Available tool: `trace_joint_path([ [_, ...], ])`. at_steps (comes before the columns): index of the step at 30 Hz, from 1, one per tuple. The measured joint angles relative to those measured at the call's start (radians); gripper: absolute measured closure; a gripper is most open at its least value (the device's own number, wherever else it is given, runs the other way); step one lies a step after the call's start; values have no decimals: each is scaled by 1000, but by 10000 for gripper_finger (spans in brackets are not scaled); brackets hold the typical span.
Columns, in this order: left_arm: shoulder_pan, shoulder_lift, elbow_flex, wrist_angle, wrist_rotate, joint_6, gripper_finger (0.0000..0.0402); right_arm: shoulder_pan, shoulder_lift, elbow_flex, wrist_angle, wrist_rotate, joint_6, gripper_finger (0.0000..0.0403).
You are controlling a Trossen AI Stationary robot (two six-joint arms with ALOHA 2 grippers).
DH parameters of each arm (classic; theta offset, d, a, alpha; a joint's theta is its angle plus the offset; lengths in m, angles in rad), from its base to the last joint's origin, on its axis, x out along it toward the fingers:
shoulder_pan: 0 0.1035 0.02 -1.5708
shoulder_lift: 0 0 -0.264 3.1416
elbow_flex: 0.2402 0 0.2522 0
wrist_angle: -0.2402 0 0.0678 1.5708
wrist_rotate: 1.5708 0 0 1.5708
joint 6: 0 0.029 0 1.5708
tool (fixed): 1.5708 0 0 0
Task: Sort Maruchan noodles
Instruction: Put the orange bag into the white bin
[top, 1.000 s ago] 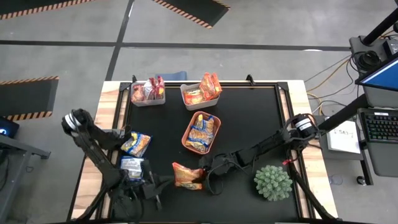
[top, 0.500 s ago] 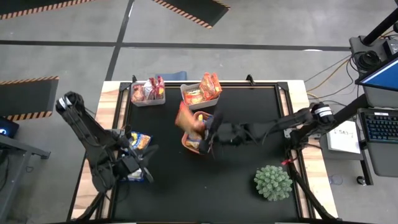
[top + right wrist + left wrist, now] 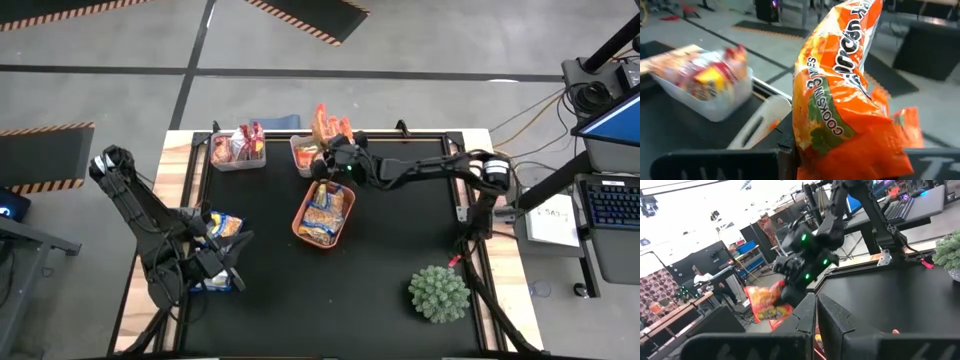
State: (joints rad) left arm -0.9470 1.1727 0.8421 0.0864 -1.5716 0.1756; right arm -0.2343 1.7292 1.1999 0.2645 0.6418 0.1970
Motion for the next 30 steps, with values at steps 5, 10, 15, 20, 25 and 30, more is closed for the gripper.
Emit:
trace_joint_path([
  [5, 0, -27, 0, 0, 0, 48, 402, -39, 58, 2, 3, -47, 68, 344],
  [10, 0, -51, 0, -9, 0, 84, 402, -41, 87, 2, 1, -21, 74, 344],
  [15, 0, -68, 0, -44, 0, 94, 402, -45, 107, 2, 3, 1, 79, 344],
  [20, 0, -79, 0, -54, 0, 104, 402, -48, 132, 4, 10, 13, 84, 344],
  [25, 0, -82, 0, -73, 0, 105, 402, -50, 134, 3, 5, 13, 84, 344],
  [30, 0, -83, 0, -80, 1, 104, 402, -55, 134, 2, 3, 14, 119, 320],
])
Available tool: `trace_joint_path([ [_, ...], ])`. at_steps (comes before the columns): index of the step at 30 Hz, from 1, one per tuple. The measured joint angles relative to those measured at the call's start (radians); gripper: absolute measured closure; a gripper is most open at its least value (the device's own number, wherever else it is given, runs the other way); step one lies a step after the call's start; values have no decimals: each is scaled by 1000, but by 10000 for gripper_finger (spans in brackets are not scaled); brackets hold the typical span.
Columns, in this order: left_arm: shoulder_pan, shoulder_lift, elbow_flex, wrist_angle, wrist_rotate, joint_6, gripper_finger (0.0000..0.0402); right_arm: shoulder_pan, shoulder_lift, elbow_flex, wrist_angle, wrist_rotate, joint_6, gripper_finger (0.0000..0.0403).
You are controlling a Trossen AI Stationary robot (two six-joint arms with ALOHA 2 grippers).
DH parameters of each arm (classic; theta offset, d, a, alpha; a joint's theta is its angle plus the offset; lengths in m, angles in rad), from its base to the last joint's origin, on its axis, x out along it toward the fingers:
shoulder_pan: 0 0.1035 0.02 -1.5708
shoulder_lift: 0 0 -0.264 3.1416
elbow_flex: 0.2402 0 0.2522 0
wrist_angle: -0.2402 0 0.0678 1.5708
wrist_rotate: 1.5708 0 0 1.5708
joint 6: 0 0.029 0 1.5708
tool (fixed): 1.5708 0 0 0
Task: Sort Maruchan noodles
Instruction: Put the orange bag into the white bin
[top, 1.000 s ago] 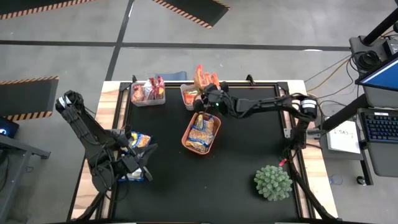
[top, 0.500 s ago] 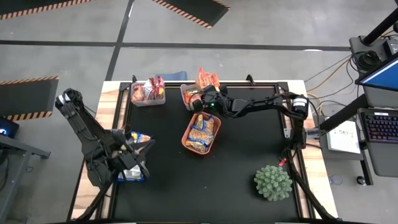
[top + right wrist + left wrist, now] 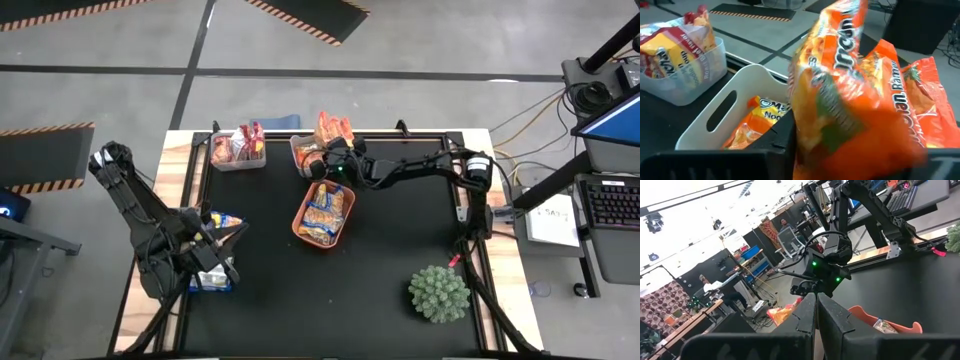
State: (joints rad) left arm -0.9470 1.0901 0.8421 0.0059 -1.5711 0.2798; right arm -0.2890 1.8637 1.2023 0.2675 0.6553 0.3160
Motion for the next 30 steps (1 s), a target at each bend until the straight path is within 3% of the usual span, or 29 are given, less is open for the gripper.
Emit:
trace_joint_path([
  [5, 0, 0, 0, 0, 0, 0, 402, -3, 0, -1, -1, 1, 16, 284],
  [10, 0, 0, 0, 0, 0, 0, 402, -1, 0, -1, -1, -3, -8, 276],
  [17, 0, 0, 0, 0, 0, 0, 402, 3, 0, -1, -1, -117, -11, 290],
  [24, 0, 0, 0, 0, 0, 0, 402, 8, -5, -1, -8, -113, -19, 319],
  [30, 0, 0, 0, -2, 0, -5, 402, 10, -39, -2, -68, -109, 11, 311],
])
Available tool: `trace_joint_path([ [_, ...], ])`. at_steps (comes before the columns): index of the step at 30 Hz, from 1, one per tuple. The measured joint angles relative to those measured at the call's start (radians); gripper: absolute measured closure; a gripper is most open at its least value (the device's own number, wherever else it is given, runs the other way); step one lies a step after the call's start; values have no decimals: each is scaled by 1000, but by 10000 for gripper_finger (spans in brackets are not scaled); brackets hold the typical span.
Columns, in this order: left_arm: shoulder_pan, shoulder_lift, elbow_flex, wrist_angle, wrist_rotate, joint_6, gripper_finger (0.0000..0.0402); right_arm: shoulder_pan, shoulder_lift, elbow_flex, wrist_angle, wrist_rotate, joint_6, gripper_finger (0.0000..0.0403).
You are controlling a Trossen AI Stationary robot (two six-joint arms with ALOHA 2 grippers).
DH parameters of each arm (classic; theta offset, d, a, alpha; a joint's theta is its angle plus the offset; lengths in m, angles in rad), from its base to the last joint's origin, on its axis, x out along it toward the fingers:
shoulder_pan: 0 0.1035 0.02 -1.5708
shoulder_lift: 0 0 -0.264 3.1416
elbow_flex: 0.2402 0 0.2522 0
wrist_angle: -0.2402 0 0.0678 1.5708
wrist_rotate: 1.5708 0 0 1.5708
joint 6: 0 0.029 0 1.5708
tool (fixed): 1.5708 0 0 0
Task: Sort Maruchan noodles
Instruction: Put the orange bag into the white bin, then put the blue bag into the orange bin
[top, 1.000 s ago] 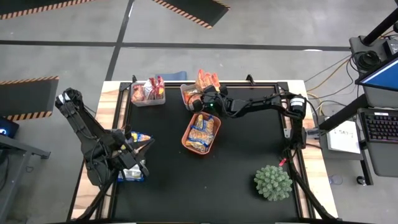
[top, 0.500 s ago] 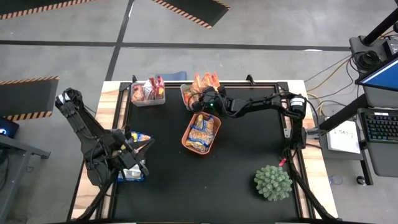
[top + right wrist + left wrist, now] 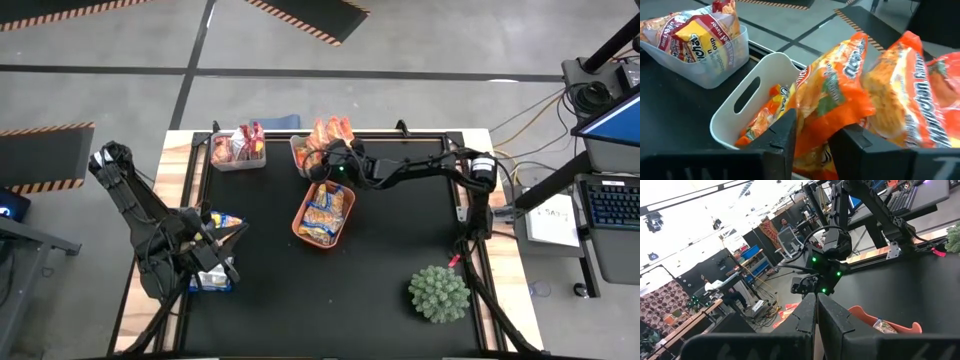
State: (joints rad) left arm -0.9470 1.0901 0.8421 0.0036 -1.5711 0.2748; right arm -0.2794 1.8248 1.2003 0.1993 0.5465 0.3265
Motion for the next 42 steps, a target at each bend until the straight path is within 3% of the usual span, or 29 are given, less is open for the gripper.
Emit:
trace_joint_path([
  [10, 6, 0, 0, 0, 0, -54, 402, 9, -115, 0, -168, 3, 12, 237],
  [19, 116, 10, 0, -20, 4, -315, 402, 80, -301, -10, -333, 2, -99, 212],
  [22, 175, 20, 0, -71, 52, -415, 402, 112, -361, -29, -336, 1, -148, 211],
  [25, 253, 28, 0, -180, 222, -572, 402, 140, -418, -51, -333, 1, -193, 211],
  [33, 530, 86, 0, -756, 925, -1234, 402, 180, -517, -136, -289, -5, -233, 211],
  [38, 617, 198, -2, -1107, 1104, -1546, 402, 180, -530, -178, -257, -5, -222, 211],
  [42, 620, 266, -2, -1163, 1147, -1609, 402, 179, -527, -195, -213, -5, -223, 211],
])
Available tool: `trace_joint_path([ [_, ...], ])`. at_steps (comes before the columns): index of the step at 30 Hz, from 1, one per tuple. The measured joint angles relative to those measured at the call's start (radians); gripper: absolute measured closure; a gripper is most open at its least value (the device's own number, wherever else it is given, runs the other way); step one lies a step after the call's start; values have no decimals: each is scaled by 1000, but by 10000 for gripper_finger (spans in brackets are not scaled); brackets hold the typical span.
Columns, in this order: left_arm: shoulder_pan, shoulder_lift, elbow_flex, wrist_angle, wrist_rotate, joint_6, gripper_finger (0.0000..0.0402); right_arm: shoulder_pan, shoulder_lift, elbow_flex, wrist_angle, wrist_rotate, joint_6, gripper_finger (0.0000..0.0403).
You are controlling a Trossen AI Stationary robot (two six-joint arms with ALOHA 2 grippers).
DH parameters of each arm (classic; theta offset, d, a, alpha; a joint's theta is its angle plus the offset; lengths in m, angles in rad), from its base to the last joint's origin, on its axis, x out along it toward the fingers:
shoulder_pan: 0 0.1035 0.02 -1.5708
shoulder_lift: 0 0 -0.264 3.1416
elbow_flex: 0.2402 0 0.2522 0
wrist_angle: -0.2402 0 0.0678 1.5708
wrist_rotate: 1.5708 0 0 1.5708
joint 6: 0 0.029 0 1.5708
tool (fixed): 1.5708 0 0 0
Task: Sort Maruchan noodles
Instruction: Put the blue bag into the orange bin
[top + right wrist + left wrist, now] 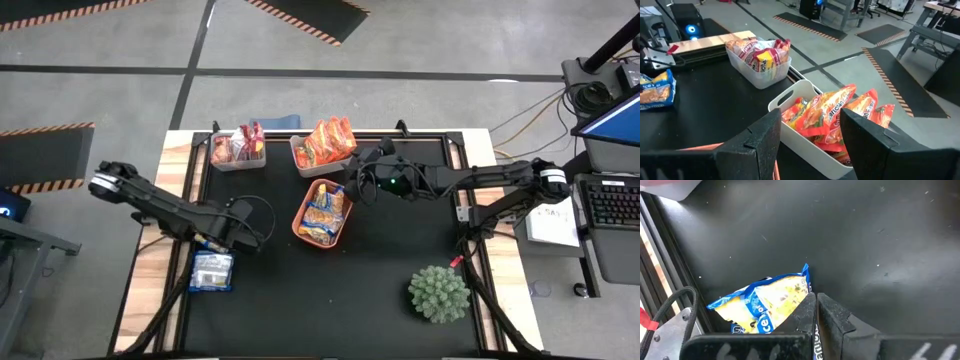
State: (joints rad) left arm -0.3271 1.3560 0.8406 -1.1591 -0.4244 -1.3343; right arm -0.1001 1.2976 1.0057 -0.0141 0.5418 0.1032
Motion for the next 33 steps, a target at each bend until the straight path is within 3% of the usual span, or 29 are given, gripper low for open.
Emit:
trace_joint_path([
  [10, 8, 102, 0, -1, 17, -67, 385, 0, 0, -2, -2, 0, 0, 211],
  [25, 30, 288, -1, 4, -13, -141, 230, 0, 1, -2, -2, 0, 8, 211],
  [33, 35, 362, -2, 19, -29, -146, 247, 0, 2, -2, -3, 0, 8, 211],
])
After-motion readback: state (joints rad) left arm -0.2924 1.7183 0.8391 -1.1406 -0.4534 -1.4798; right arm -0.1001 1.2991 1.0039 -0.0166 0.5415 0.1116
